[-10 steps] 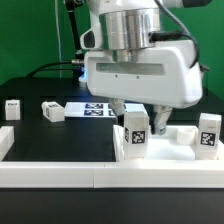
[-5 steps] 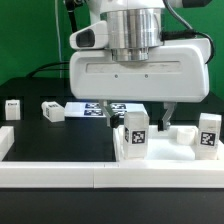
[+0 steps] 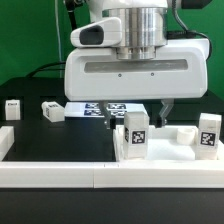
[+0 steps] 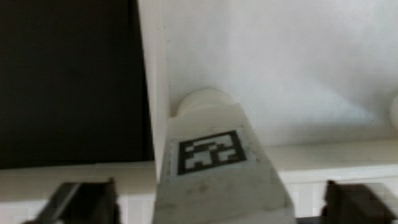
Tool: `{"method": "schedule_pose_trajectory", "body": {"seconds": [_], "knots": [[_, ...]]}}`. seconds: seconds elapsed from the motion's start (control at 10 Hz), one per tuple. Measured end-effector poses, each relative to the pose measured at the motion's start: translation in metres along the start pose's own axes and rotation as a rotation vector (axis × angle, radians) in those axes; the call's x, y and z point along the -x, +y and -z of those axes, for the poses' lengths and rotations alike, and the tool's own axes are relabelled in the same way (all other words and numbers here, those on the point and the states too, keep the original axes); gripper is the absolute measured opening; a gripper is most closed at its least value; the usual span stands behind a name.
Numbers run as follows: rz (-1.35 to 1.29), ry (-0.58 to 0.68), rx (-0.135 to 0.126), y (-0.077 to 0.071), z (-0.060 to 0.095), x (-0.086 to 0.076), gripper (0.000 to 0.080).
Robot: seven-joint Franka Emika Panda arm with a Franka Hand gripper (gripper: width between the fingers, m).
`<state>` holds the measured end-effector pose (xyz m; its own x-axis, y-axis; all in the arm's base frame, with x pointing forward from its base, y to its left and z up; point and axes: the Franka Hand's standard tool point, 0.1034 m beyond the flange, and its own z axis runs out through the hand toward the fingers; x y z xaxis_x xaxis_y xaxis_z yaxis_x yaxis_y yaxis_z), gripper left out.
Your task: Assemble square table
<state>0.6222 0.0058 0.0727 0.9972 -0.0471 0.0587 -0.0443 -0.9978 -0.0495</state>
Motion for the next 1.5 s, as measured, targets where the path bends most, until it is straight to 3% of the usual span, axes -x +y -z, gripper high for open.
{"method": "schedule_pose_trajectory", "body": {"seconds": [0.2, 0.6, 0.8, 1.0, 1.3, 1.5], "knots": [[-0.148, 0.0, -0.003, -0.0004, -0.0002, 0.0001, 0.0286], [-0.623, -0.005, -0.002, -0.001, -0.0009, -0.001, 0.0288], [-0.976, -0.009, -0.019, 0.0003, -0.0006, -0.0024, 0.0288], [-1.186, -0.021, -0.044, 0.0019, -0.0003, -0.0023, 0.0288], [-1.342, -0.029, -0.05, 0.0019, -0.0004, -0.0019, 0.0289], [-1.597, -0.049, -0.068, -0.0009, -0.0011, -0.0015, 0.029]]}}
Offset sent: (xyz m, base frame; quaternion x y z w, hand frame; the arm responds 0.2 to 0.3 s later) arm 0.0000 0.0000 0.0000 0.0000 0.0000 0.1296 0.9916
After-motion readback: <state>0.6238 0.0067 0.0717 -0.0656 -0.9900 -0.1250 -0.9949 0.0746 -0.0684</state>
